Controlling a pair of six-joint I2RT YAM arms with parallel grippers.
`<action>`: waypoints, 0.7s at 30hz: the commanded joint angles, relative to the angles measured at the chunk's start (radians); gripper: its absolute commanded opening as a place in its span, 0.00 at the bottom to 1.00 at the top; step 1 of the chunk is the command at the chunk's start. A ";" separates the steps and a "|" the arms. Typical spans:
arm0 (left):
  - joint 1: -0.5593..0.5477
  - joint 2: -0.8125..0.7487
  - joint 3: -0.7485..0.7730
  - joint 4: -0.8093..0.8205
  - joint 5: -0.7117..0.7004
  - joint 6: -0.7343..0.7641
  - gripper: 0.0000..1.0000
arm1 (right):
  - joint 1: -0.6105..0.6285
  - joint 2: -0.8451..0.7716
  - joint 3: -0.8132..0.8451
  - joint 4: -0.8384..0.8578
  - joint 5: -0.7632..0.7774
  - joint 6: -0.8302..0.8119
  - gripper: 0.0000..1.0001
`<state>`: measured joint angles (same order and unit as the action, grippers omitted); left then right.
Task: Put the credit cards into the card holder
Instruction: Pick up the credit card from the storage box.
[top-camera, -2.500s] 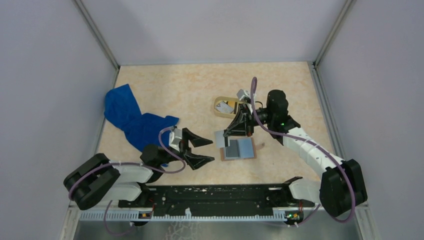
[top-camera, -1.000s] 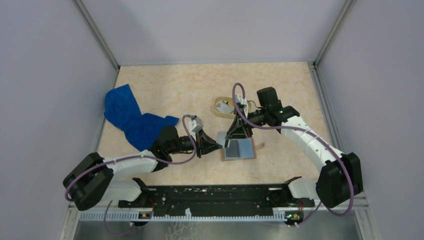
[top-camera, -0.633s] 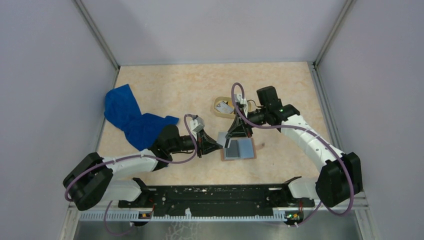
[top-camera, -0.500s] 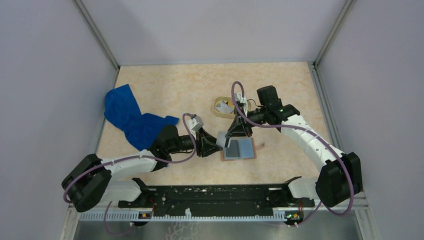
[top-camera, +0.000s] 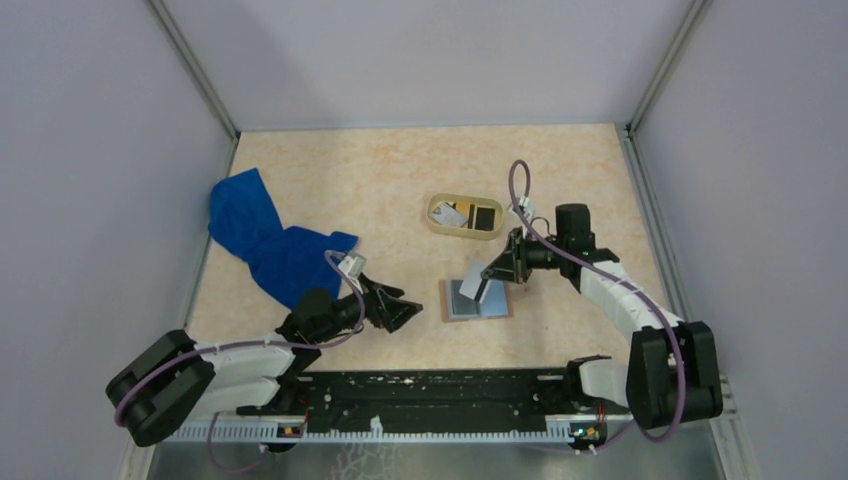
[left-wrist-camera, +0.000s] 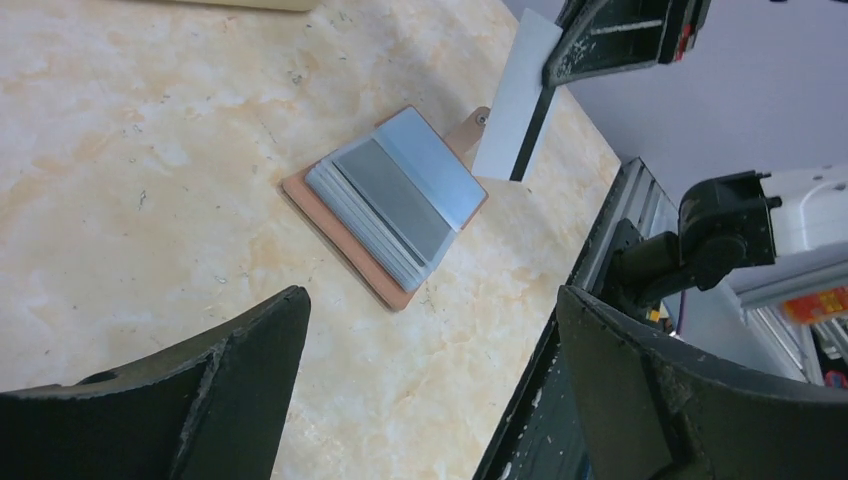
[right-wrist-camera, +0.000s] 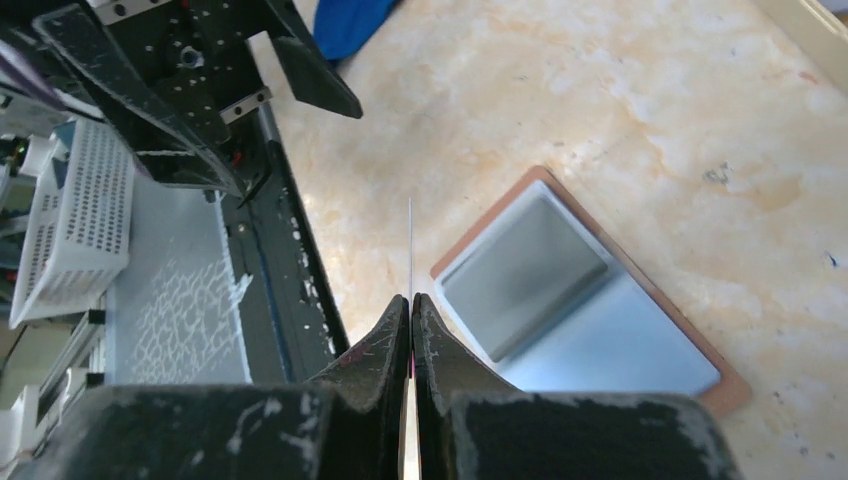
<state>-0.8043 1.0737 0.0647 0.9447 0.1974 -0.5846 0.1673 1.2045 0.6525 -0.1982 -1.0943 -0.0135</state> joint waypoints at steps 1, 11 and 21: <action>0.004 0.074 0.089 -0.003 -0.025 -0.133 0.97 | -0.027 -0.019 -0.014 0.079 0.066 0.071 0.00; -0.167 0.337 0.367 -0.409 -0.346 -0.223 0.87 | -0.148 0.069 0.009 -0.068 0.054 -0.027 0.00; -0.277 0.542 0.594 -0.686 -0.544 -0.316 0.81 | -0.163 0.169 0.001 -0.059 0.043 -0.022 0.00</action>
<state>-1.0637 1.5455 0.5854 0.4080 -0.2497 -0.8528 0.0097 1.3457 0.6304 -0.2840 -1.0260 -0.0395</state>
